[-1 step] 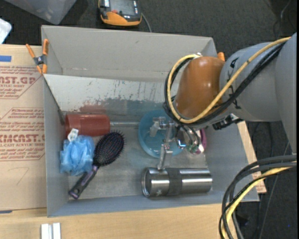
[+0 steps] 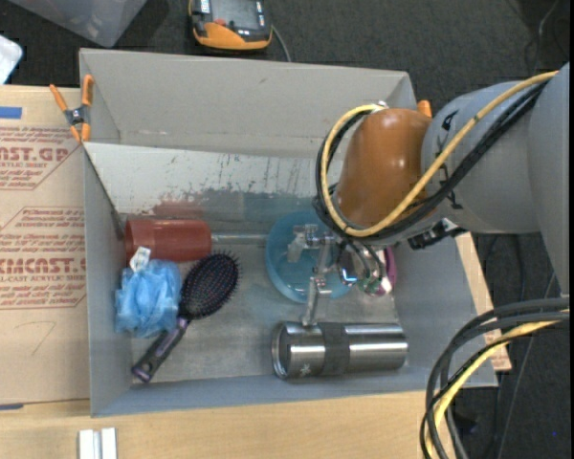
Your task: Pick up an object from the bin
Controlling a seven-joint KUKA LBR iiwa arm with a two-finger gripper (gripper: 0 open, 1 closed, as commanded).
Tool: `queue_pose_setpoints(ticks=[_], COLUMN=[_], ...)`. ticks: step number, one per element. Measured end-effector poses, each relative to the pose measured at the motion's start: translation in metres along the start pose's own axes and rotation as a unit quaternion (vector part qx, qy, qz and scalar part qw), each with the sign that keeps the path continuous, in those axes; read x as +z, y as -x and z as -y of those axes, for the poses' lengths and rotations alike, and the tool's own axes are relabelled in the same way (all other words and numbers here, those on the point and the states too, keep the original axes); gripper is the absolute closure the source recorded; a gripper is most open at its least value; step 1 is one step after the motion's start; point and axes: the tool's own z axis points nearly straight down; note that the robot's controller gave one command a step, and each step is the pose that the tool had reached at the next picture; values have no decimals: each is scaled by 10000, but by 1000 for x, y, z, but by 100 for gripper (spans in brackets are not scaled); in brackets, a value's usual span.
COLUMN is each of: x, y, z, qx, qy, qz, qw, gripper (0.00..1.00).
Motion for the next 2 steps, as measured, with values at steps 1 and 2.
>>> queue_pose_setpoints(ticks=[1, 2], x=[55, 48], y=[20, 1], z=[38, 44], qx=[-117, -961], qy=[5, 9], qz=[62, 153], qw=[9999, 9953], gripper=[0, 100])
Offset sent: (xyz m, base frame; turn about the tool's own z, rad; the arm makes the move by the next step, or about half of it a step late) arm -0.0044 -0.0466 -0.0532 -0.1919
